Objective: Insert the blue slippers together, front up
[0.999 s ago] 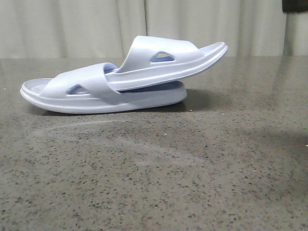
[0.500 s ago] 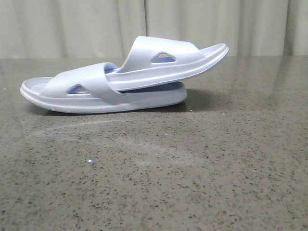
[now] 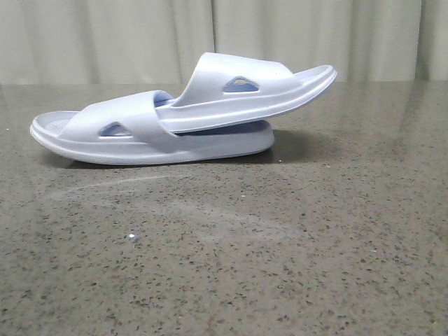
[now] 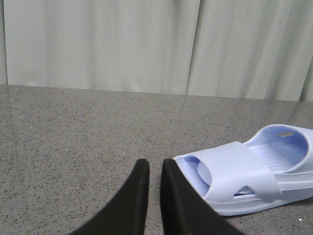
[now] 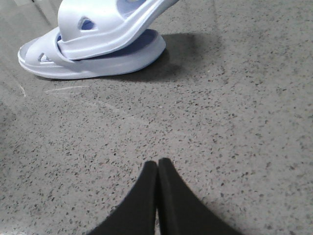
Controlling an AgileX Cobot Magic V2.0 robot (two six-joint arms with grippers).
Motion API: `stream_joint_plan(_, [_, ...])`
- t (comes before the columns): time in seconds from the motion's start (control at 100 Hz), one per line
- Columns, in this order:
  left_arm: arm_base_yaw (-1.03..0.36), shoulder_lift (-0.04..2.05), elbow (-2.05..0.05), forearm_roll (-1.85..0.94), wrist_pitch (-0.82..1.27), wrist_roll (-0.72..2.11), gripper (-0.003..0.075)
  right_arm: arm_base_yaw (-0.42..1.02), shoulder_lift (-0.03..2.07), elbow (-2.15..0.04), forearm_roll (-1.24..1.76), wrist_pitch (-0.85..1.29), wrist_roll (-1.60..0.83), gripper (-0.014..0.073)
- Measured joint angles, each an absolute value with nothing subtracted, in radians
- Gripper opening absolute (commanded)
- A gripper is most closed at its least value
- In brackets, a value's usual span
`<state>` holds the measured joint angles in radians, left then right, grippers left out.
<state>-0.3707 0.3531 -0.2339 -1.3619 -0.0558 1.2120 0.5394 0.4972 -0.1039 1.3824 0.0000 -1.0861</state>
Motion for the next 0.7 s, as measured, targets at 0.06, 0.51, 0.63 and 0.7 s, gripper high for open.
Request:
stream_joint_plan(0.06, [-0.371, 0.353, -0.234, -1.362, -0.056, 1.212, 0.0015, 0.539, 0.497, -0.104, 1.382, 0.000, -1.086, -0.0079])
stream_joint_plan(0.51, [-0.371, 0.353, -0.233, -1.363, -0.059, 1.212, 0.0015, 0.539, 0.497, -0.104, 1.382, 0.000, -1.086, -0.0079])
stream_joint_plan(0.63, [-0.371, 0.353, -0.225, -1.328, -0.060, 1.180, 0.0015, 0.539, 0.497, -0.104, 1.382, 0.000, -1.086, -0.0079])
stream_joint_plan(0.7, [-0.364, 0.353, -0.216, -1.164, -0.063, 1.028, 0.0015, 0.539, 0.497, -0.104, 1.382, 0.000, -1.086, -0.0079])
